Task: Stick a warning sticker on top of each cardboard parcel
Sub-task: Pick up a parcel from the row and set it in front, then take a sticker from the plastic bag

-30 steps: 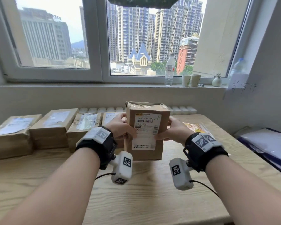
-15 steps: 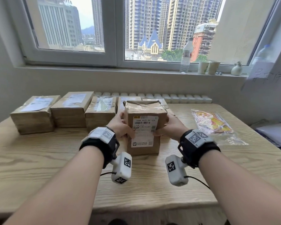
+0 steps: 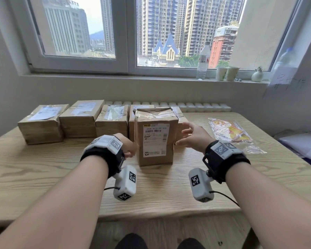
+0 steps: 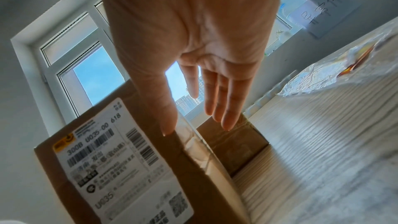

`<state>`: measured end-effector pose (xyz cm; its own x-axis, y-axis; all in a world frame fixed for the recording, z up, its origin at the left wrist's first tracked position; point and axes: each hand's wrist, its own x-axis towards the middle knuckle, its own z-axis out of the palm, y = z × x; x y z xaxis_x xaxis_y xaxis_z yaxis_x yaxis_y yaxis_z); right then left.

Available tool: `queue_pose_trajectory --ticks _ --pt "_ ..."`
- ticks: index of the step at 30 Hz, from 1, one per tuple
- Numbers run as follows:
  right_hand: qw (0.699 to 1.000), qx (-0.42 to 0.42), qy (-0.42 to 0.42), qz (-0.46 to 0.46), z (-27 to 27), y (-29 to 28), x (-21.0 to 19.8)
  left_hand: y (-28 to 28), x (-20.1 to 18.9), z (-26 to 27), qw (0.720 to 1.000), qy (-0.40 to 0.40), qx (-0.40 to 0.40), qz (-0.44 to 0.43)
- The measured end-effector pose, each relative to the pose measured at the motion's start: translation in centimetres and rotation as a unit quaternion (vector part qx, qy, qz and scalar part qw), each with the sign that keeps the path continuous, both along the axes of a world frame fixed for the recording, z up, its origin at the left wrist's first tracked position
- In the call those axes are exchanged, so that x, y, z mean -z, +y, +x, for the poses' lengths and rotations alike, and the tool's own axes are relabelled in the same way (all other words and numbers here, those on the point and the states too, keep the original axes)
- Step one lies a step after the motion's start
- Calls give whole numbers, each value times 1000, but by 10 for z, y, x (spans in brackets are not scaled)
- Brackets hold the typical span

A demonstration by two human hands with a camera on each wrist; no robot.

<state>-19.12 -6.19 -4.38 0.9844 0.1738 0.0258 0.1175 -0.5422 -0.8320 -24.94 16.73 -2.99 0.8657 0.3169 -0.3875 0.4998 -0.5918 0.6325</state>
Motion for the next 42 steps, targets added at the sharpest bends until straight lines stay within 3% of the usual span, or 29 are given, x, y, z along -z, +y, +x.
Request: queue_pose_trajectory --ticks 5,9,15,21,30,36,42 --pt "999 34 8 7 -5 -33 0 -35 -3 -15 994 34 57 -89" --pt "998 60 10 4 -3 -67 2 -82 -8 1 984 44 104 -136" --pt "994 104 15 -13 16 -123 14 -153 -8 37 979 11 170 -114" --pt "986 143 11 -82 39 -162 31 -202 11 80 972 -13 174 -158" --pt "940 122 60 -313 78 -178 54 -229 28 131 969 -26 168 -178" --pt "929 134 79 -335 90 -178 55 -234 42 140 967 -24 171 -188" --pt "922 158 39 -350 84 -179 48 -230 44 137 967 -32 163 -194"
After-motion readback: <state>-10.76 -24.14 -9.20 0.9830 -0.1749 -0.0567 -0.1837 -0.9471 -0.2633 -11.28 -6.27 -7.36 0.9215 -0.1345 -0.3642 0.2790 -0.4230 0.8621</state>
